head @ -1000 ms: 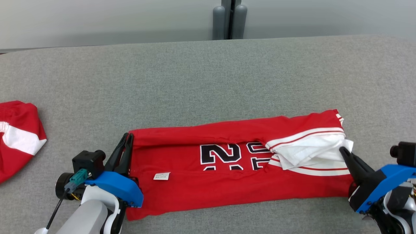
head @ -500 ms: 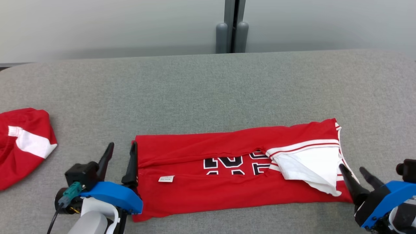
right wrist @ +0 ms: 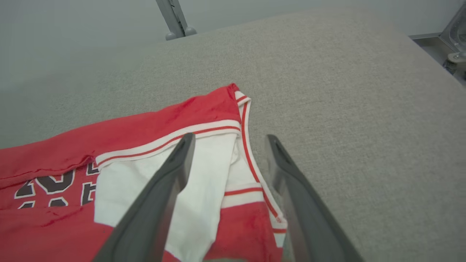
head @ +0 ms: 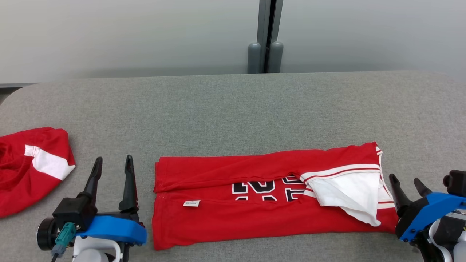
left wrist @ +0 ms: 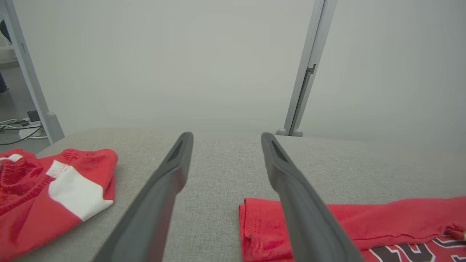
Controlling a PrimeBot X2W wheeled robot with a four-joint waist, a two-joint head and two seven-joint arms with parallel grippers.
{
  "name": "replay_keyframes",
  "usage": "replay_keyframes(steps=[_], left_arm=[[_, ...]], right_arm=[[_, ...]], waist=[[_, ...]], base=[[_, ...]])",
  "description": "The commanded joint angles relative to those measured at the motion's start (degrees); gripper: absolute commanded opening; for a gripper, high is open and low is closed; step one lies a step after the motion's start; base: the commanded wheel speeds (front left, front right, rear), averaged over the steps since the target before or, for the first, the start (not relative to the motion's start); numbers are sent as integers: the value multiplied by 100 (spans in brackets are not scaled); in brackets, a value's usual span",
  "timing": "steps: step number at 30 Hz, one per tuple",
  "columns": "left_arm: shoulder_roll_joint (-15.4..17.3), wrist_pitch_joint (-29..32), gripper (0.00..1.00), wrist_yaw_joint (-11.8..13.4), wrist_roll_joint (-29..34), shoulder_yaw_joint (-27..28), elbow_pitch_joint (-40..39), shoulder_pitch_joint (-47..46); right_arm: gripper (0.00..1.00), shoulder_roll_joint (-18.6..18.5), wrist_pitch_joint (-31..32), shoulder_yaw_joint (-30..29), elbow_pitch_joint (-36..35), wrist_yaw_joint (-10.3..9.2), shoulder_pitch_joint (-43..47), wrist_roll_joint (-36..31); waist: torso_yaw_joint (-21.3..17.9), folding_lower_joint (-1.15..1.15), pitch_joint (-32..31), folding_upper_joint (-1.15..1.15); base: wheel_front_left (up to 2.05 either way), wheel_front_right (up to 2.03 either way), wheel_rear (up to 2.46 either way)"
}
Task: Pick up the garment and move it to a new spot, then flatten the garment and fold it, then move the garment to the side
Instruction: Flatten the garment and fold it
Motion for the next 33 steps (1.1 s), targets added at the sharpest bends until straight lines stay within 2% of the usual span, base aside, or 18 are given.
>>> replay_keyframes(steps=[1,10,23,29,30,31,32,33], left_arm=[[-41,-25,100,-41,35,97,24,82],[-259,-26,100,-255,142,586,131,332],[-521,-26,100,-522,385,661,228,100],[-558,-26,100,-592,439,729,289,84],[-563,-26,100,-590,453,744,298,82],[-568,-26,100,-601,464,758,307,81],[-572,-26,100,-612,462,774,319,80],[-581,-26,100,-623,469,789,331,81]], right_arm=[[100,7,-17,-52,196,3,-136,-71],[100,10,-157,-186,1786,3,-1091,-334],[100,-172,-486,-609,3497,3,-1956,-935],[100,-46,-165,-377,4030,11,-1872,-834],[98,-15,-119,-254,4084,15,-1841,-812],[32,-3,-114,-162,4104,20,-1809,-765],[0,-14,-141,-84,4103,25,-1774,-731],[0,-31,-132,1,4101,25,-1735,-682]], waist=[[-13,0,-17,0],[28,0,57,0],[300,0,399,0],[340,0,436,0],[342,0,436,0],[342,0,434,0],[339,0,431,0],[332,0,423,0]], base=[[0,0,0],[0,0,0],[0,0,0],[0,0,0],[0,0,0],[0,0,0],[0,0,0],[0,0,0]])
